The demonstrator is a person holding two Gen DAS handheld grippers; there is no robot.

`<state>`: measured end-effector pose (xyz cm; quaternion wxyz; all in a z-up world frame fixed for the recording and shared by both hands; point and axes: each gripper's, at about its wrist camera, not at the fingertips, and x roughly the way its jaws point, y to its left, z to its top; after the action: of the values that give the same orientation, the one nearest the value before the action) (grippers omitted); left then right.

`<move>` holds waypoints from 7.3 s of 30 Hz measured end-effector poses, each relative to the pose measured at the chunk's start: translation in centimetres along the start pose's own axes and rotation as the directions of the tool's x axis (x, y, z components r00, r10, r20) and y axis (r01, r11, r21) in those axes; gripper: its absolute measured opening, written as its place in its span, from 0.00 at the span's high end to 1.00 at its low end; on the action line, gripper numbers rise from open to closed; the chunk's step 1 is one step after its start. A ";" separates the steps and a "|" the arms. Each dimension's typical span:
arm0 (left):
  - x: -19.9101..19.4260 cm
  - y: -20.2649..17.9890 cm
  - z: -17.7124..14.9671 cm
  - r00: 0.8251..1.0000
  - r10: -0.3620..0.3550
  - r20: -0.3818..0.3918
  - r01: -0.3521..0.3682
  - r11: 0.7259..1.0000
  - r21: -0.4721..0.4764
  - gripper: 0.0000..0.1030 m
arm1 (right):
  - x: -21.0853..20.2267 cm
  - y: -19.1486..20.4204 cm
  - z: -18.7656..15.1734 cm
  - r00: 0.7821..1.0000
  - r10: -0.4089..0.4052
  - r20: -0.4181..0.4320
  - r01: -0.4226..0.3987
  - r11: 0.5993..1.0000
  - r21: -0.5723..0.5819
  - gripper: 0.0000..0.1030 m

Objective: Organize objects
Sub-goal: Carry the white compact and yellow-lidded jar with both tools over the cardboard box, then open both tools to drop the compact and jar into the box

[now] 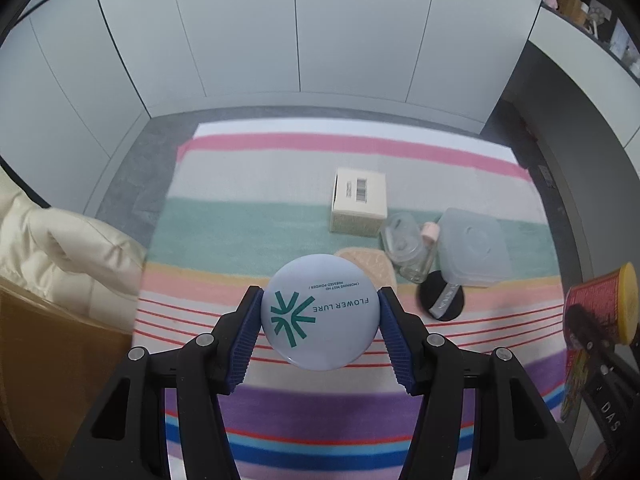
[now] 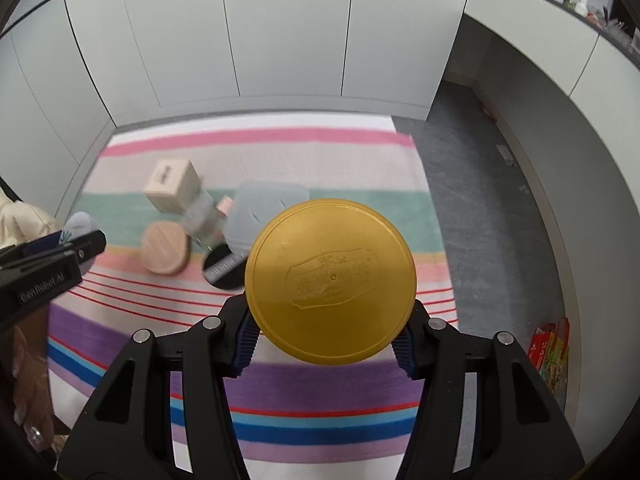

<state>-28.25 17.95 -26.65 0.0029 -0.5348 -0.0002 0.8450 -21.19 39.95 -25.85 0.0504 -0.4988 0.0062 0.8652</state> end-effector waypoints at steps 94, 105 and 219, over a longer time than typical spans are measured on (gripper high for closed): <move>-31.3 2.3 -22.9 0.968 0.032 0.249 -0.050 0.996 0.067 0.43 | -31.4 1.1 -19.2 0.984 0.111 0.143 -0.095 0.989 -0.110 0.44; -32.9 2.8 -23.8 0.961 0.028 0.276 -0.049 0.996 0.070 0.43 | -32.2 0.9 -20.7 0.986 0.092 0.140 -0.079 0.992 -0.102 0.44; -14.7 38.9 -17.4 0.956 0.291 -0.041 -0.294 0.943 -0.159 0.20 | -15.2 46.5 -11.7 0.904 0.425 -0.044 -0.338 0.649 -0.681 0.06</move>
<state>-6.38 -21.05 -20.91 -0.1663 -0.5346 0.0099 0.8285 -7.88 -8.29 -20.45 -0.3167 -0.4172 -0.2056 0.8266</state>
